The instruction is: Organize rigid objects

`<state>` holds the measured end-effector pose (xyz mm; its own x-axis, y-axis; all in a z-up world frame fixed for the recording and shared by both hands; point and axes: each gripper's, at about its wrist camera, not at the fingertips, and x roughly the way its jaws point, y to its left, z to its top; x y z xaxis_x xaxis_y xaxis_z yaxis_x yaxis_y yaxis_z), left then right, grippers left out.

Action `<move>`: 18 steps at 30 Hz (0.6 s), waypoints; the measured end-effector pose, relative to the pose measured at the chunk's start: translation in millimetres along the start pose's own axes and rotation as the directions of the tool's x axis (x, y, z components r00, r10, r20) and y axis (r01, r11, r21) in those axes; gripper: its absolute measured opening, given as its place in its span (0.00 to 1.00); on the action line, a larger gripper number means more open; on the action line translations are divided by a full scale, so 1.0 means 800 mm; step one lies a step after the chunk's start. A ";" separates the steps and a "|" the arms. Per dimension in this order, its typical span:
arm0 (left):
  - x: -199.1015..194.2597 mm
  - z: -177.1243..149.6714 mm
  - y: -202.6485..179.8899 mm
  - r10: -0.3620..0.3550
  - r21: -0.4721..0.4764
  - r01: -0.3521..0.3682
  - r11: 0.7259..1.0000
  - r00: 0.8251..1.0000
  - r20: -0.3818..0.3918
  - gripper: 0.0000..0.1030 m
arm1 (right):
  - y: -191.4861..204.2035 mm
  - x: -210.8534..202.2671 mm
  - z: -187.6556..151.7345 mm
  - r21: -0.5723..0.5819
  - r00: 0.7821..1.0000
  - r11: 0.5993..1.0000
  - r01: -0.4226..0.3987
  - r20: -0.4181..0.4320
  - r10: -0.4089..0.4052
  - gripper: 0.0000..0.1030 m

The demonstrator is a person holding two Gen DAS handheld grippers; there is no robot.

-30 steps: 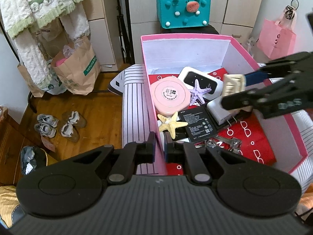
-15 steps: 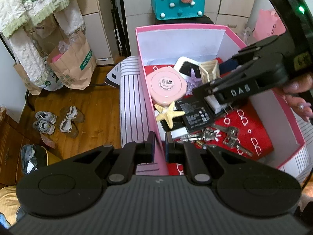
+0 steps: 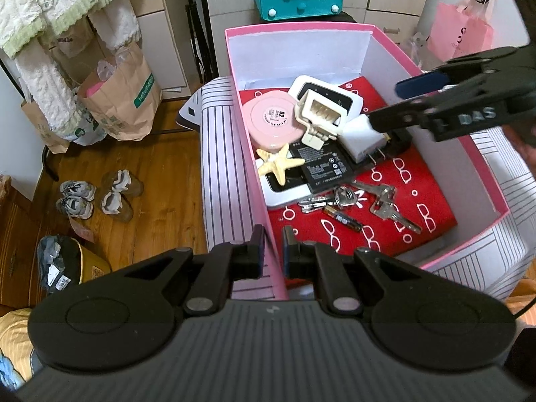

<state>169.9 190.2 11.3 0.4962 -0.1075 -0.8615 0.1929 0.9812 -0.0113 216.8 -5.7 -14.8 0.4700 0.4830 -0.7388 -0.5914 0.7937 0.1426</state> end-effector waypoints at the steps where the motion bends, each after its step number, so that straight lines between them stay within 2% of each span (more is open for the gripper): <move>1: -0.001 -0.001 0.000 0.001 0.002 -0.001 1.000 1.000 -0.001 0.09 | 0.001 -0.007 -0.004 -0.005 1.000 1.000 0.000 0.008 0.000 0.70; 11: -0.001 -0.002 0.002 -0.007 -0.013 0.007 1.000 1.000 -0.022 0.09 | 0.008 -0.050 -0.034 -0.007 0.998 0.998 0.059 0.028 -0.058 0.72; 13: -0.003 -0.002 0.001 -0.010 -0.007 0.009 1.000 0.999 -0.040 0.09 | 0.007 -0.060 -0.038 0.025 0.996 0.996 0.081 0.040 -0.082 0.87; 14: -0.005 -0.002 -0.001 -0.002 0.003 0.003 1.000 0.999 -0.043 0.09 | 0.005 -0.066 -0.040 0.042 0.994 0.995 0.091 0.052 -0.093 0.89; 18: -0.019 -0.005 -0.007 0.012 0.024 -0.012 1.000 0.999 -0.029 0.09 | 0.003 -0.088 -0.053 0.075 0.987 0.990 0.120 0.103 -0.127 0.91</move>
<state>158.0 186.6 22.6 0.4735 -0.0907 -0.8761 0.2071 0.9783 0.0106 154.1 -53.4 9.4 0.6064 0.4135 -0.6792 -0.4800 0.8713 0.1020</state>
